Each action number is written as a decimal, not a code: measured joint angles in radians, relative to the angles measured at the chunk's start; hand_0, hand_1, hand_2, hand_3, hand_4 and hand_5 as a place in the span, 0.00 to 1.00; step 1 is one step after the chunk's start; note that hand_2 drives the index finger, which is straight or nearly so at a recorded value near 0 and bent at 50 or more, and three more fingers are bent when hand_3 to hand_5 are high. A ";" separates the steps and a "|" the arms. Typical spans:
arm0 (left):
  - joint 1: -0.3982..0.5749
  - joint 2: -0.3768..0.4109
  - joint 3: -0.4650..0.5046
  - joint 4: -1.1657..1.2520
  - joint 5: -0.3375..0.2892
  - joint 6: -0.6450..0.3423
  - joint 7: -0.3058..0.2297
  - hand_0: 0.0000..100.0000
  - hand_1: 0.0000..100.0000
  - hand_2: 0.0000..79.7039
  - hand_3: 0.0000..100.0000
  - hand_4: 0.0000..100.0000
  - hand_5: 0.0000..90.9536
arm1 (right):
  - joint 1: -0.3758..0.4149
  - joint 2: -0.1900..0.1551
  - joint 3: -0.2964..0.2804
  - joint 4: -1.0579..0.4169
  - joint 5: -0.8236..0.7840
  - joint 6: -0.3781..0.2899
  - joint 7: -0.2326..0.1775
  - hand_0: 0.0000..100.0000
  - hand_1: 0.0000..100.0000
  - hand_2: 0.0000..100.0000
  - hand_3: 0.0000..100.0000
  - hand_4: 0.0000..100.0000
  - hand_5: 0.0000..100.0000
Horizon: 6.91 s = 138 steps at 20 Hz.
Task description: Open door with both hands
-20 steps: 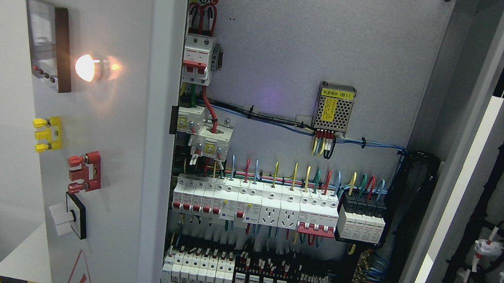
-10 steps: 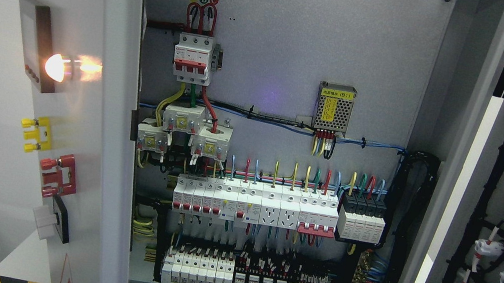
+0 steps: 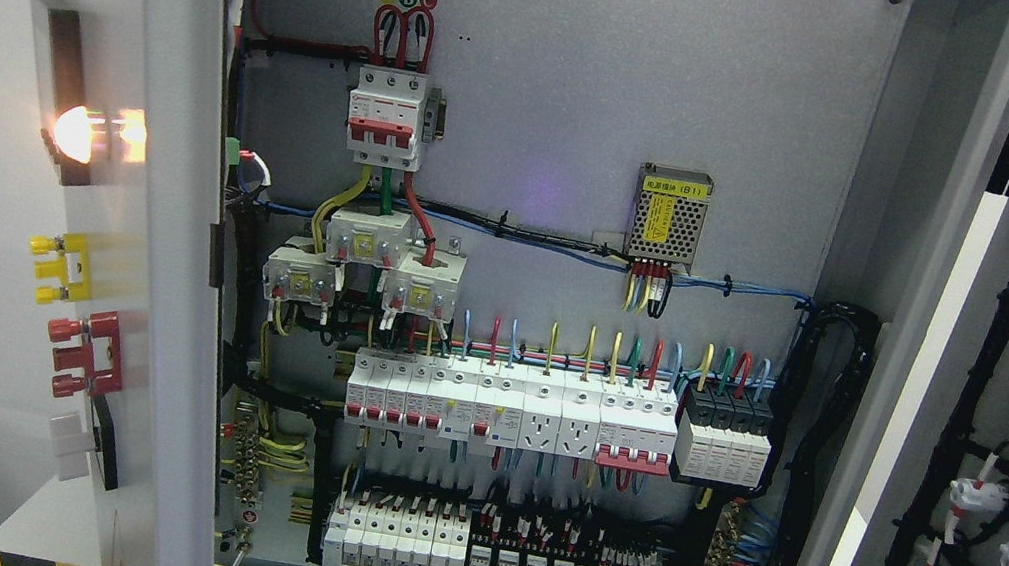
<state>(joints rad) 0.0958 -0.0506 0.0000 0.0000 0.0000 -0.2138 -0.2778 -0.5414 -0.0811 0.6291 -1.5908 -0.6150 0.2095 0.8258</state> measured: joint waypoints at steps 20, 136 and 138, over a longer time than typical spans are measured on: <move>0.001 0.000 0.000 0.000 0.000 0.000 0.001 0.00 0.00 0.00 0.00 0.00 0.00 | -0.008 0.039 0.067 -0.035 0.010 0.002 -0.020 0.39 0.00 0.00 0.00 0.00 0.00; 0.000 0.000 0.000 0.000 0.000 0.000 0.001 0.00 0.00 0.00 0.00 0.00 0.00 | 0.717 -0.254 -0.188 -0.337 0.269 -0.528 -0.365 0.39 0.00 0.00 0.00 0.00 0.00; 0.000 0.000 0.000 0.000 0.000 0.000 0.001 0.00 0.00 0.00 0.00 0.00 0.00 | 0.732 -0.259 -0.195 -0.342 0.269 -0.530 -0.365 0.39 0.00 0.00 0.00 0.00 0.00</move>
<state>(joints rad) 0.0959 -0.0506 0.0000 0.0000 0.0000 -0.2139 -0.2765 0.1904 -0.3404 0.4337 -1.9325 -0.3461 -0.3208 0.4603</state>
